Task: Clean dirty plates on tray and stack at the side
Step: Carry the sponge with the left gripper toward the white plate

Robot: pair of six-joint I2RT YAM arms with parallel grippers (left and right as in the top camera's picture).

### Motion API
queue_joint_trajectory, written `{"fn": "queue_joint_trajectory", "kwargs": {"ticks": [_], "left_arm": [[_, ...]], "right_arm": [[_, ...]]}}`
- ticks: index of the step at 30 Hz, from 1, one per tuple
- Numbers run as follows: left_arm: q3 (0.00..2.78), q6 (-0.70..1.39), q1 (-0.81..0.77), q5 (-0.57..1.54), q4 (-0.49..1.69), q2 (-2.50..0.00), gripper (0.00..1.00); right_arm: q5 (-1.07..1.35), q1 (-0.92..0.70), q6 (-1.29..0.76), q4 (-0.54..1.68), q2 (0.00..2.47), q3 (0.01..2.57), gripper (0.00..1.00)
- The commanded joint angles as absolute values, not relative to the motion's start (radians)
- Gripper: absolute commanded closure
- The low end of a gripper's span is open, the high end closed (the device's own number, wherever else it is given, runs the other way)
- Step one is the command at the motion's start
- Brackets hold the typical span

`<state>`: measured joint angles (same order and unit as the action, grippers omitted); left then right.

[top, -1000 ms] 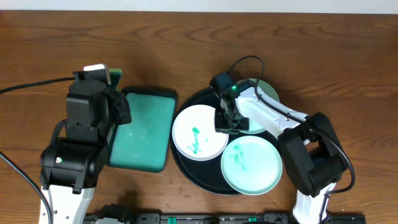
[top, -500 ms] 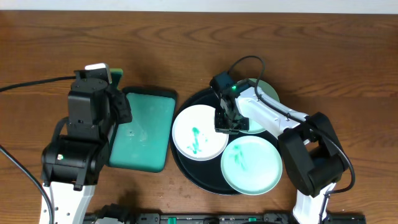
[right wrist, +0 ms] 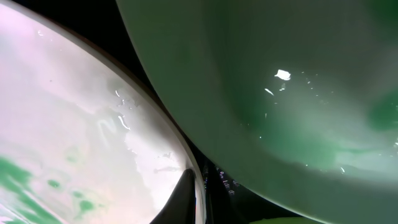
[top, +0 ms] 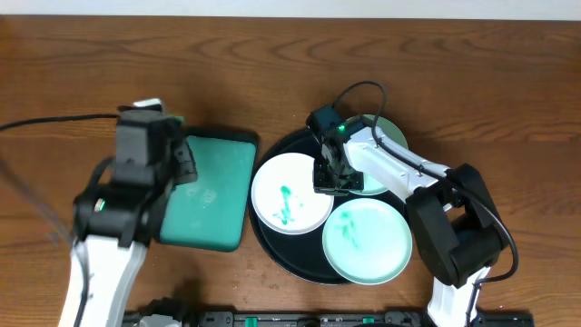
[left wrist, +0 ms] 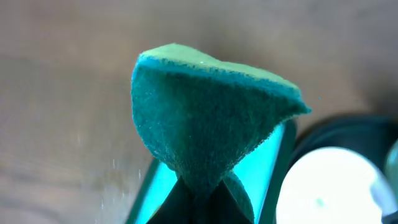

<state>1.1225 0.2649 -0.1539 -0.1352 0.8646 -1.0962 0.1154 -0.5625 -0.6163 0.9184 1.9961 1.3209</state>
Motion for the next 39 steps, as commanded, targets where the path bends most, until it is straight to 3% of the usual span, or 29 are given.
{"fn": "queue_joint_trajectory", "kwargs": {"ticks": [1, 5, 11, 26, 30, 39], "left_arm": [[1.130, 0.429, -0.156, -0.103, 0.953, -1.234, 0.93], [1.130, 0.435, -0.156, 0.073, 1.026, -1.393, 0.93], [1.130, 0.393, -0.156, 0.148, 1.074, -1.549, 0.93], [1.132, 0.352, -0.187, 0.175, 0.996, -1.547, 0.93], [1.132, 0.369, -0.278, 0.275, 0.936, -1.547, 0.93], [1.132, 0.538, -0.519, 0.273, 0.776, -1.664, 0.93]], "right_arm": [[0.128, -0.584, -0.619, 0.877, 2.039, 1.325, 0.99], [0.128, -0.584, -0.619, 0.879, 2.039, 1.325, 0.99], [0.127, -0.584, -0.620, 0.878, 2.039, 1.325, 0.99], [0.128, -0.584, -0.620, 0.870, 2.039, 1.325, 0.99], [0.128, -0.584, -0.620, 0.860, 2.039, 1.325, 0.99], [0.128, -0.584, -0.620, 0.860, 2.039, 1.325, 0.99]]}}
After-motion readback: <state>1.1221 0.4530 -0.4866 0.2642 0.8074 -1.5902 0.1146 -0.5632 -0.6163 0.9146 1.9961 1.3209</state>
